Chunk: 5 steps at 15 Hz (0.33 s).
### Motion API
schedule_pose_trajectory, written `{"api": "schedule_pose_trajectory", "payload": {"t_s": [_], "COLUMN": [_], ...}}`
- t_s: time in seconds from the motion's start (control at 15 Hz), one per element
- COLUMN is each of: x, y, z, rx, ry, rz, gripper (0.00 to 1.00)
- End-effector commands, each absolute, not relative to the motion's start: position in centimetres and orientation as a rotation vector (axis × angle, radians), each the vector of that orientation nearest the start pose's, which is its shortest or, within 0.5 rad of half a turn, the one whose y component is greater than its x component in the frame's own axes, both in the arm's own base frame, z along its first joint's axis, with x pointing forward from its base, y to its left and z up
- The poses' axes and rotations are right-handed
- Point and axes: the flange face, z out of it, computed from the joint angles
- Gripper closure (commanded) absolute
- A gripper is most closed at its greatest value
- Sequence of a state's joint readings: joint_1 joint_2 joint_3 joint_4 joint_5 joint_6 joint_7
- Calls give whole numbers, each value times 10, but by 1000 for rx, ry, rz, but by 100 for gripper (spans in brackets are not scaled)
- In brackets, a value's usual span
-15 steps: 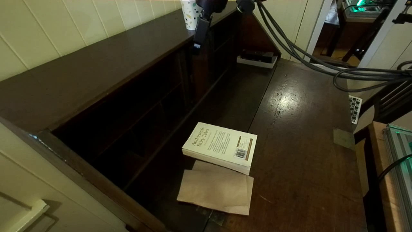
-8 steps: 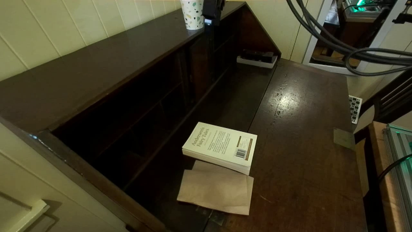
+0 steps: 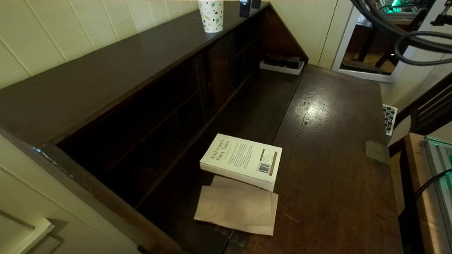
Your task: Put the marker inside the paper cup, pick up the paper cup and put it at the top
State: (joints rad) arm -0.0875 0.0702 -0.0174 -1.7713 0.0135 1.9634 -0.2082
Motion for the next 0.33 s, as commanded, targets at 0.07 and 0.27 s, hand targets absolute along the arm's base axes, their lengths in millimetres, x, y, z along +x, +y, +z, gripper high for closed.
{"api": "schedule_pose_trajectory", "payload": {"t_s": [0.07,0.27], "x": [589,585], "y": [-64,-65], "z": [535,543], "rx": [-3140,-3141], "ry": [-133,-118], "rz": [-203,-219], "gripper": [0,0]}}
